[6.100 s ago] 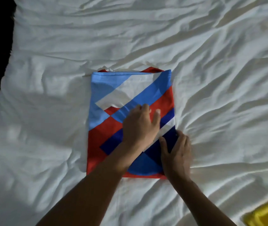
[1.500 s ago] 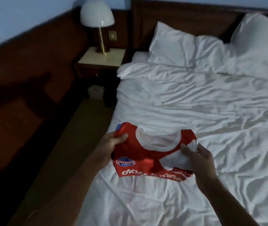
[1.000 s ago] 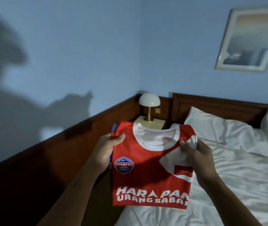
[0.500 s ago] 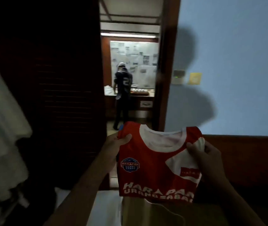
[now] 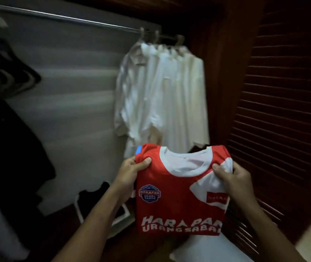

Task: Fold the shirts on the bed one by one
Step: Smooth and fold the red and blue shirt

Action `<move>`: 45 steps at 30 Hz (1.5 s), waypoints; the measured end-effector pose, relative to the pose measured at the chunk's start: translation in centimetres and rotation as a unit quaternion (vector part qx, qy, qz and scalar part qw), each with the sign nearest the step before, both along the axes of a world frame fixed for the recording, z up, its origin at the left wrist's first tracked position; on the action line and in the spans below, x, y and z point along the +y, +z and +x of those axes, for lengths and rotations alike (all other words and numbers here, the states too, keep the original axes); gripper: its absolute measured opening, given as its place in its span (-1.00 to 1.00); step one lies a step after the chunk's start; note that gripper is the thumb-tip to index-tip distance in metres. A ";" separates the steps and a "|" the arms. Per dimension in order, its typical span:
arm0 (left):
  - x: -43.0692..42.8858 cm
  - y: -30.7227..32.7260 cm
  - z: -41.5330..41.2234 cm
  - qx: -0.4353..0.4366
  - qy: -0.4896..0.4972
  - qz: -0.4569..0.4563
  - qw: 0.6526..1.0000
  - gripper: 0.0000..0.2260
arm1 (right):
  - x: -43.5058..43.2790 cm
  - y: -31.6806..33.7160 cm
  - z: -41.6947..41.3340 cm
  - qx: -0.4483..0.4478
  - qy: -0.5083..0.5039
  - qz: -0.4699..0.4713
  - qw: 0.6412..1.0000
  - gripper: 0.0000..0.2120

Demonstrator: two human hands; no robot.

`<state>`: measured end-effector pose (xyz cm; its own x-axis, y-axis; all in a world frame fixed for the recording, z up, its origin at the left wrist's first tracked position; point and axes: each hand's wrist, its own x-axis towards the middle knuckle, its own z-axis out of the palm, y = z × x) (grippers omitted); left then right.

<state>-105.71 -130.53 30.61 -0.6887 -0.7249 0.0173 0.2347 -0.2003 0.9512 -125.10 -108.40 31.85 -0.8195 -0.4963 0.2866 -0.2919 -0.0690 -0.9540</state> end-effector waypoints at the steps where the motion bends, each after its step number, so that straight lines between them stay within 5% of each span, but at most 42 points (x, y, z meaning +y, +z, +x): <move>1: -2.5 -0.5 1.1 -0.003 0.024 0.007 1.000 -0.69 | -3.6 -0.6 -0.1 -0.006 0.025 0.001 1.000 -0.98; 20: -26.8 -16.4 9.1 -0.043 0.376 0.090 0.921 -0.75 | -44.7 -18.2 -0.3 -0.065 0.343 0.083 0.933 -0.95; 36: -37.5 -43.7 11.0 -0.072 0.385 0.015 0.920 -0.74 | -57.8 -45.1 1.2 -0.050 0.368 0.066 0.926 -0.89; 45: -47.1 -49.2 10.6 -0.100 0.367 0.046 0.924 -0.78 | -66.4 -49.6 -0.9 -0.084 0.364 0.134 0.918 -0.76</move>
<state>-95.12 -177.59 -18.58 0.0051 -0.9899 -0.1419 0.1609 -0.1393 0.9771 -126.03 -174.85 -17.77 -0.2638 -0.9642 -0.0256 -0.1074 0.0557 -0.9927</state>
